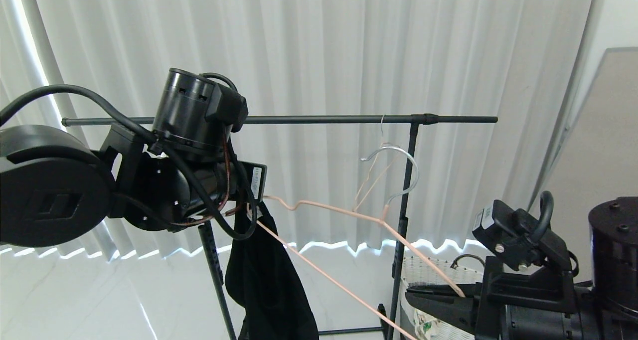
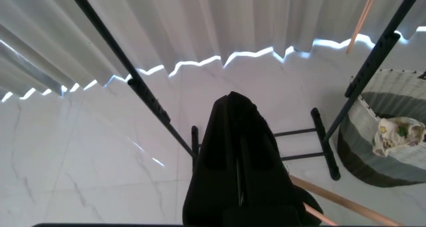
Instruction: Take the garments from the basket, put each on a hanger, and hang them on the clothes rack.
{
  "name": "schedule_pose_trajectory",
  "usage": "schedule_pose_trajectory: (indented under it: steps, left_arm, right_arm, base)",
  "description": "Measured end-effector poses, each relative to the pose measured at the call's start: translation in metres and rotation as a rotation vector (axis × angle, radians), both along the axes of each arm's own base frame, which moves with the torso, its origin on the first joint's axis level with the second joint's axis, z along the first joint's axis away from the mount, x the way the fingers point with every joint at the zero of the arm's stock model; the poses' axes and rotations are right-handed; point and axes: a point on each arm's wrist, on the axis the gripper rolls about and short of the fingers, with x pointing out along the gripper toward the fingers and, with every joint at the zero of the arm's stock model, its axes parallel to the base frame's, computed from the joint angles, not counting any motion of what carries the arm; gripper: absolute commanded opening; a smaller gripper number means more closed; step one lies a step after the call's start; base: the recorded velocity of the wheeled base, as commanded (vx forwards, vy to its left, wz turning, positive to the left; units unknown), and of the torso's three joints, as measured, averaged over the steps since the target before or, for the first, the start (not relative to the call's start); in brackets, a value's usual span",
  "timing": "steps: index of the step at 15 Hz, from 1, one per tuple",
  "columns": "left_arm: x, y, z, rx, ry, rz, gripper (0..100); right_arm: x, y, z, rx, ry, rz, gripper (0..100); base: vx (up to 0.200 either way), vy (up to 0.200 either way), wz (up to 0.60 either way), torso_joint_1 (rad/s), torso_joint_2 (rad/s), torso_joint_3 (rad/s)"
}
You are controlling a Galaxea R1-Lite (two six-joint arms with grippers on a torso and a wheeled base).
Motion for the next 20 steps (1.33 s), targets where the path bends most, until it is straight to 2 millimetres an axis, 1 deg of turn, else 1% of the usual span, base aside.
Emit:
schedule_pose_trajectory:
  steps: [9,14,16,20]
  left_arm:
    - [0.002,0.002,-0.001,-0.03,0.001,0.027,0]
    - [0.001,0.003,0.001,-0.035,-0.005,0.027,0]
    - [0.001,0.003,0.001,-0.036,-0.006,0.03,0]
    - [0.004,0.006,0.004,-0.039,-0.014,0.045,0]
  right_arm:
    - [0.004,0.007,0.004,0.015,0.001,0.01,0]
    - [0.009,0.014,0.005,0.019,0.002,0.012,0]
    - [0.01,0.017,0.007,0.03,0.015,0.047,0]
    - [0.012,0.018,0.006,0.027,0.02,0.045,0]
  base:
    - [0.0,0.0,0.0,0.0,0.0,0.0]
    - [0.0,0.0,0.0,0.0,0.0,0.0]
    - [0.0,0.0,0.0,0.0,0.0,0.0]
    - [0.0,0.0,0.0,0.0,0.0,0.0]
